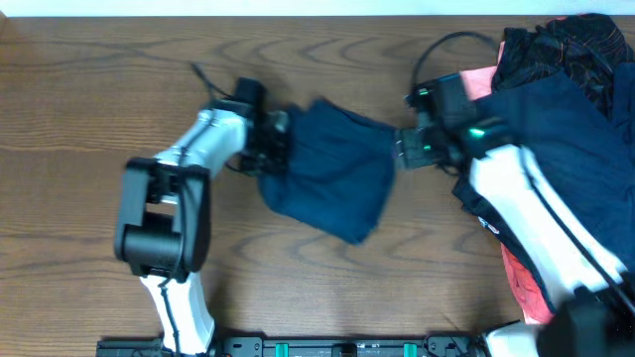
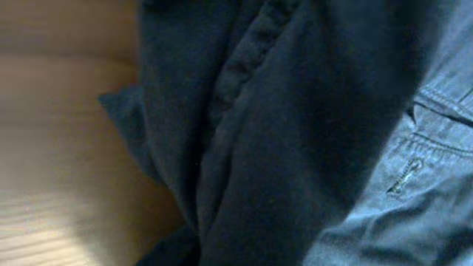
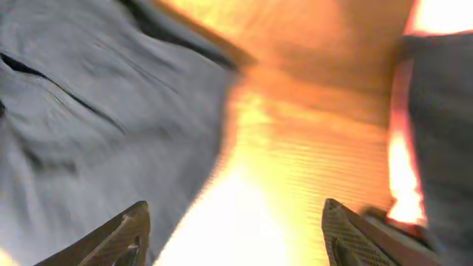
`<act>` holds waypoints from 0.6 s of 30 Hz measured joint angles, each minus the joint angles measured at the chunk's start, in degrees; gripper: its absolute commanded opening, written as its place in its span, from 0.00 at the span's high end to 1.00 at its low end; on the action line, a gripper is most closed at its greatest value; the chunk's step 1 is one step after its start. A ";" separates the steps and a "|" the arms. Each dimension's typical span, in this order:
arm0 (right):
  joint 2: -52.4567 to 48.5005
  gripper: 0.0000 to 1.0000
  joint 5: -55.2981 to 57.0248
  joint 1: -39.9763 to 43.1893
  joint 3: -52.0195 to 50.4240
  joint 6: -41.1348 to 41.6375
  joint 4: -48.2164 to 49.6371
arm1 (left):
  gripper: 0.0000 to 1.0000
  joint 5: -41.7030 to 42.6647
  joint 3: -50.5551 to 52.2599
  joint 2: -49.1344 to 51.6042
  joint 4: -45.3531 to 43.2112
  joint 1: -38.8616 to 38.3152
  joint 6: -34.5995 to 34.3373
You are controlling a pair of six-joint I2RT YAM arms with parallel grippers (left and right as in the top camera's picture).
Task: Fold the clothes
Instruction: 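Carry the folded shorts to the far left with the left gripper and release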
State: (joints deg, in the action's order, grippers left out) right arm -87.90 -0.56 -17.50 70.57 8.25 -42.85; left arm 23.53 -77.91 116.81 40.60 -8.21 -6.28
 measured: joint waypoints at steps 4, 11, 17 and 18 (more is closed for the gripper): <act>5.97 0.27 0.20 2.19 0.20 0.00 -2.47 | 0.94 -4.42 -4.76 0.00 0.98 11.41 -4.07; 7.52 0.27 0.20 3.82 0.20 0.00 -6.49 | 0.94 -7.34 -8.63 -0.17 -0.26 30.69 -13.49; 7.52 0.27 0.17 3.82 0.20 0.00 -6.73 | 0.92 -7.28 -8.63 -0.17 2.51 44.74 -24.50; 7.52 0.27 0.17 3.82 0.20 0.00 -6.71 | 0.77 -6.88 -8.63 -0.17 3.15 46.64 -25.86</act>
State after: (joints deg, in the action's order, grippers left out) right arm -80.38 -0.38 -13.67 70.76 8.25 -49.56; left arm 16.64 -86.54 116.64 43.75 38.44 -32.14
